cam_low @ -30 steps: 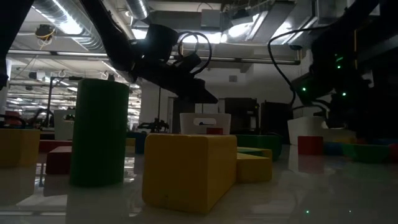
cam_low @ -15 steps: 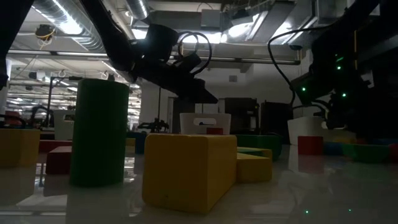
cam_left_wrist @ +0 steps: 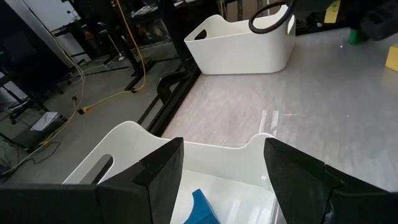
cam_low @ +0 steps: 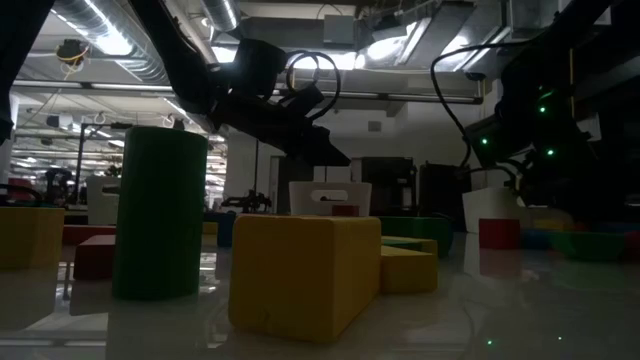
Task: Sort blocks
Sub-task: Put the green block into the bottom right white bin
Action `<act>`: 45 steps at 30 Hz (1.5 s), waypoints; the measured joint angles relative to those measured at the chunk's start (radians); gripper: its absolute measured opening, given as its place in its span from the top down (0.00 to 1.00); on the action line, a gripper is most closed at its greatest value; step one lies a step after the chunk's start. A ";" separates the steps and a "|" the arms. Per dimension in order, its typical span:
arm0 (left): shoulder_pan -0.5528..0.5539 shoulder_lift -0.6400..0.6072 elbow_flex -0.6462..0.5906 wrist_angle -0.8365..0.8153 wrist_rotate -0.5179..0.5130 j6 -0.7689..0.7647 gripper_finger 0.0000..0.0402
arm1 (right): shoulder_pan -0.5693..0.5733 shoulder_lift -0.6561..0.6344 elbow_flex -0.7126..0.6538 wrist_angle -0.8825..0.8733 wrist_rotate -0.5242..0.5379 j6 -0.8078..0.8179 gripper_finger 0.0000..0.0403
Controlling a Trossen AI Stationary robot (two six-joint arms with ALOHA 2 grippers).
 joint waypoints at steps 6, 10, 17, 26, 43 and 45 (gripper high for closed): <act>0.000 -0.001 0.000 0.000 0.000 0.000 0.47 | 0.000 -0.001 0.001 -0.003 0.002 -0.028 0.78; -0.004 -0.010 0.000 -0.001 0.000 0.000 0.47 | 0.000 -0.005 0.001 -0.008 0.002 -0.028 0.76; -0.025 -0.058 0.000 -0.004 0.000 0.000 0.47 | 0.001 -0.007 0.046 -0.023 0.010 -0.058 0.77; -0.031 -0.184 0.001 -0.123 0.000 -0.010 0.47 | 0.001 -0.007 0.178 -0.068 -0.031 -0.132 0.75; -0.030 -0.357 0.001 -0.377 0.000 -0.083 0.47 | 0.196 -0.007 0.380 -0.081 -0.275 -0.189 0.77; -0.031 -0.357 0.001 -0.390 0.000 -0.090 0.47 | 0.264 -0.007 0.401 -0.096 -0.301 -0.159 0.77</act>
